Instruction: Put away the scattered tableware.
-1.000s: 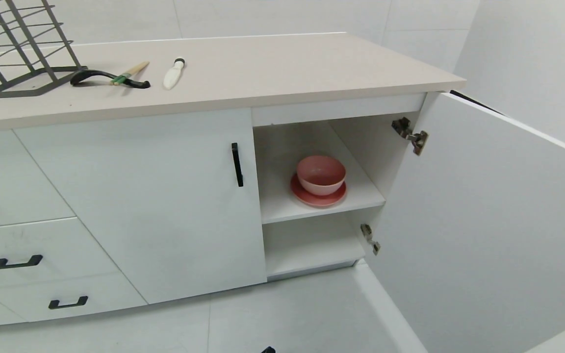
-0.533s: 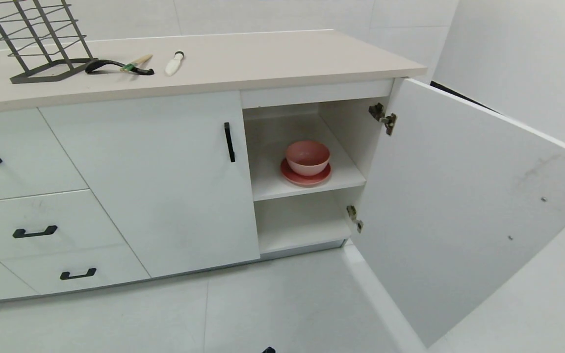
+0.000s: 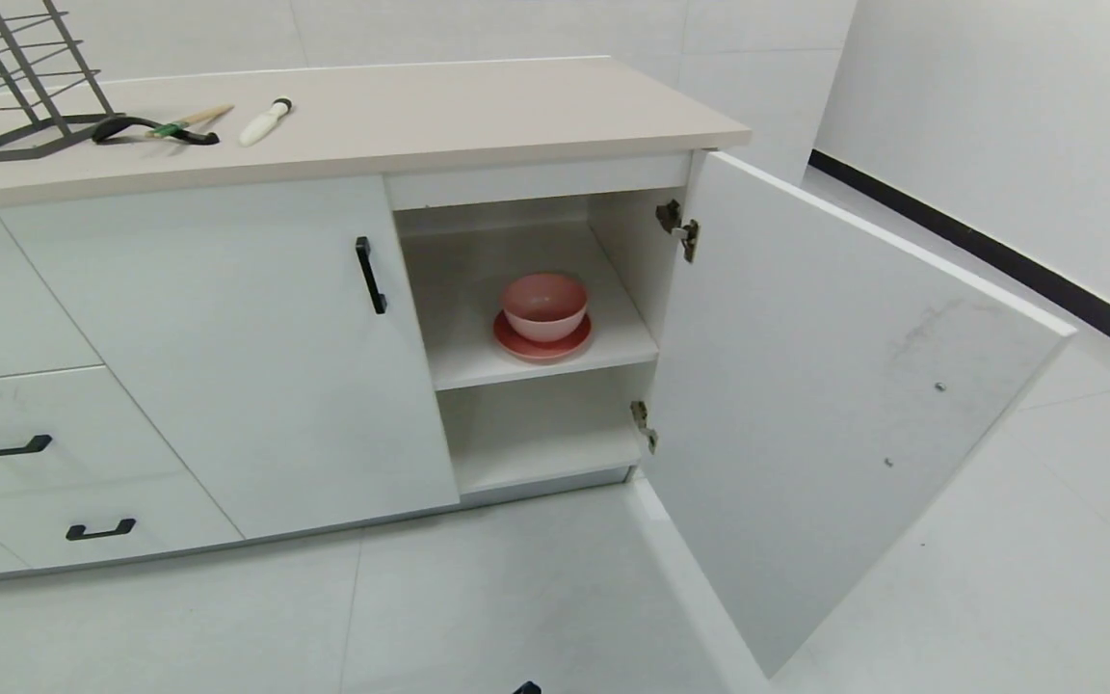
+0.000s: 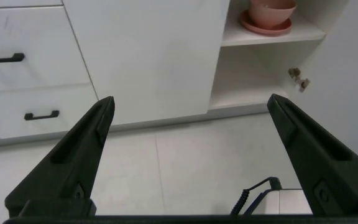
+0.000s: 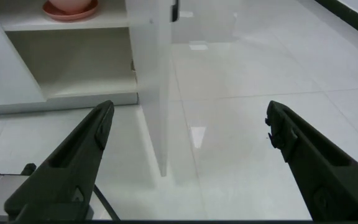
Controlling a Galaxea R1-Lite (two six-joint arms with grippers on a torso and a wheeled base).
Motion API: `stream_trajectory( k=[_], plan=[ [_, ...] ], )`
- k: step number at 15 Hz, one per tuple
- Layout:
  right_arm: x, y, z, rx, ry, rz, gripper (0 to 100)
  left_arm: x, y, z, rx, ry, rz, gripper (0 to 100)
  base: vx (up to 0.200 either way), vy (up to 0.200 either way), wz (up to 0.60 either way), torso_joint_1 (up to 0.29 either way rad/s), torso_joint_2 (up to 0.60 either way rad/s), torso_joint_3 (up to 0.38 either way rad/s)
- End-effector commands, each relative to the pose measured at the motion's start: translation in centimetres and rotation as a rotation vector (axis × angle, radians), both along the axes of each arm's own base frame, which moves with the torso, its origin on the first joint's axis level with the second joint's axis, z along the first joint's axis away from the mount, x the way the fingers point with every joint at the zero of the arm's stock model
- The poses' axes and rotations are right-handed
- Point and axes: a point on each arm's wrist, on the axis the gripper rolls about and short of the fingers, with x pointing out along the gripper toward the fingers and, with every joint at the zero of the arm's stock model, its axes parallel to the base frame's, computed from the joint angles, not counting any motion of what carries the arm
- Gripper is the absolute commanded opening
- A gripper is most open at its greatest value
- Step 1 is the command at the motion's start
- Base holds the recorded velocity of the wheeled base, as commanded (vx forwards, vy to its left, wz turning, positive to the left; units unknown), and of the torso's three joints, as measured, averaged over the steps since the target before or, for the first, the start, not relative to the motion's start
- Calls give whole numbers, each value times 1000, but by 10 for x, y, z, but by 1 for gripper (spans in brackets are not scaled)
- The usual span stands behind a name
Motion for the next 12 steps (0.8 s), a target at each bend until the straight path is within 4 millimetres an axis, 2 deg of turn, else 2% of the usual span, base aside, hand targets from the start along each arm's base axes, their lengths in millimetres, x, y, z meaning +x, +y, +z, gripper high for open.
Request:
stream_trajectory(
  k=[1,6,8,9,12],
  plan=[
    [0,0,0,0,6,2,100,0,0,0,-1,2,0,100,0,-200,0,7,2,-2],
    [0,0,0,-11,6,3,100,0,0,0,-1,2,0,100,0,-200,0,4,0,3],
    [0,0,0,-5,4,2,100,0,0,0,-2,2,0,100,0,0,0,0,0,0],
    [1,0,0,-3,6,4,0,0,0,0,-2,2,0,100,0,0,0,0,0,0],
    [1,0,0,-2,6,4,0,0,0,0,-2,2,0,100,0,0,0,0,0,0]
  ],
)
